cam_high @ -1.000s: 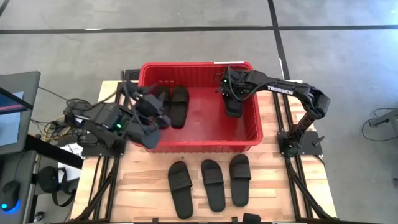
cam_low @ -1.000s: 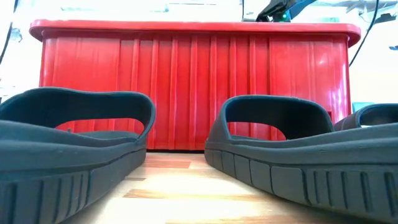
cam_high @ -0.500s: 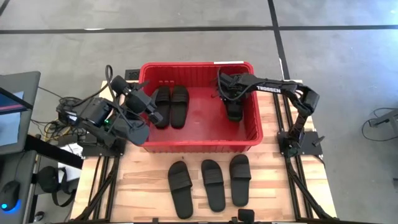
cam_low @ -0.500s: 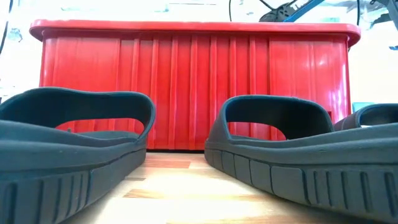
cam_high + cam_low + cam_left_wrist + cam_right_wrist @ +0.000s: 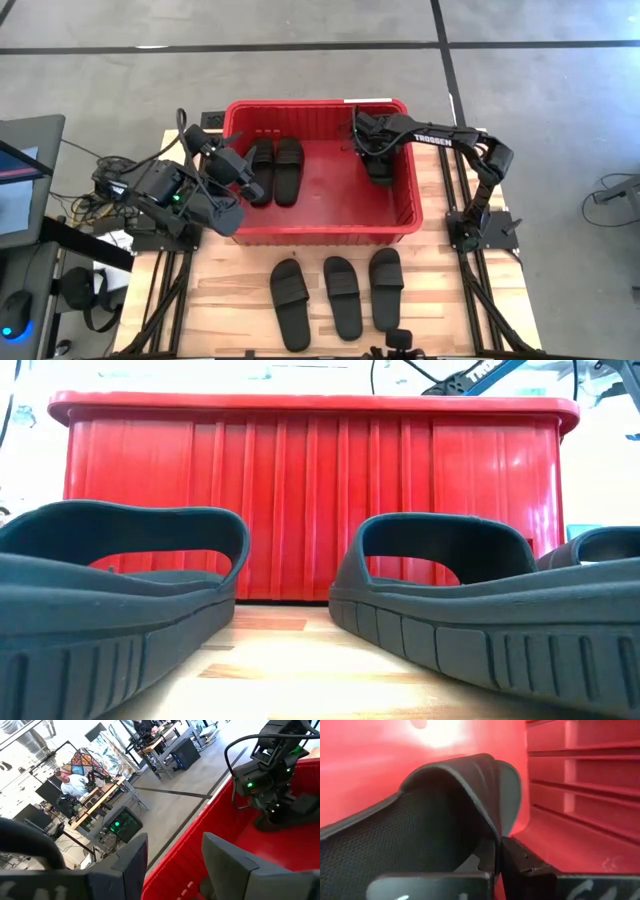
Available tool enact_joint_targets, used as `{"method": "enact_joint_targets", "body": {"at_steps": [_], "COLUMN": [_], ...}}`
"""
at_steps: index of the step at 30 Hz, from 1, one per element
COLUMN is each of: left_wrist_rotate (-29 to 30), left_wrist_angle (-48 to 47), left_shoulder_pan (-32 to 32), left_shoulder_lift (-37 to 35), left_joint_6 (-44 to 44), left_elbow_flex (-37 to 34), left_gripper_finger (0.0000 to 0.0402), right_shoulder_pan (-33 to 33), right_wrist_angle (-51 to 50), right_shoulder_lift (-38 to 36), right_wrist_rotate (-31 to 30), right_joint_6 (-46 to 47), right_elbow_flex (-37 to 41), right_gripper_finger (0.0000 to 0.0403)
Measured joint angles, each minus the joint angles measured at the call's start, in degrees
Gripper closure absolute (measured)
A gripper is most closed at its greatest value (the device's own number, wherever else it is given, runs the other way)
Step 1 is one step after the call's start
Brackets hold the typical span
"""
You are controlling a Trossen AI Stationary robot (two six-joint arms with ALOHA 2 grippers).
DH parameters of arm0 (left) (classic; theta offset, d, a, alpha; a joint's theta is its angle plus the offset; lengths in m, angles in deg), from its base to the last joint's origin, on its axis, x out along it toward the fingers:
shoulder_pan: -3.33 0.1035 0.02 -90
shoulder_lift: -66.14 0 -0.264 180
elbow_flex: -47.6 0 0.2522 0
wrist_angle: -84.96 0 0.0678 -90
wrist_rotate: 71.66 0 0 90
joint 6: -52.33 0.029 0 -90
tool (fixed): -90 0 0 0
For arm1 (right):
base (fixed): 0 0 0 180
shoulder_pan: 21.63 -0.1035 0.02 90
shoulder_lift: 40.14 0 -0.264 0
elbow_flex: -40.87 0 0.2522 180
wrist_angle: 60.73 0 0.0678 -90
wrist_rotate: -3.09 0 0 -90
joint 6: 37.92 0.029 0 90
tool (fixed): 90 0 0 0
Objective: Pick and place slides into bin
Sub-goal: Put the black slides into the red bin
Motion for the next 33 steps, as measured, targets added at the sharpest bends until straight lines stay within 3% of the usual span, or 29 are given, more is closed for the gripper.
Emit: {"method": "enact_joint_targets", "body": {"at_steps": [8,33], "left_wrist_rotate": [0.1,0.1], "left_wrist_angle": [0.0,0.0], "left_shoulder_pan": [0.0,0.0], "left_shoulder_lift": [0.0,0.0], "left_joint_6": [-0.6,-1.9], "left_elbow_flex": [0.0,0.0], "left_gripper_finger": [0.0225,0.0225], "right_shoulder_pan": [-0.8,0.5], "right_wrist_angle": [5.7,2.7], "right_shoulder_lift": [-2.4,-2.4], "right_wrist_rotate": [-1.3,-0.3], "right_joint_6": [-1.0,3.4], "right_elbow_flex": [0.1,5.7], "right_gripper_finger": [0.0402,0.0396]}}
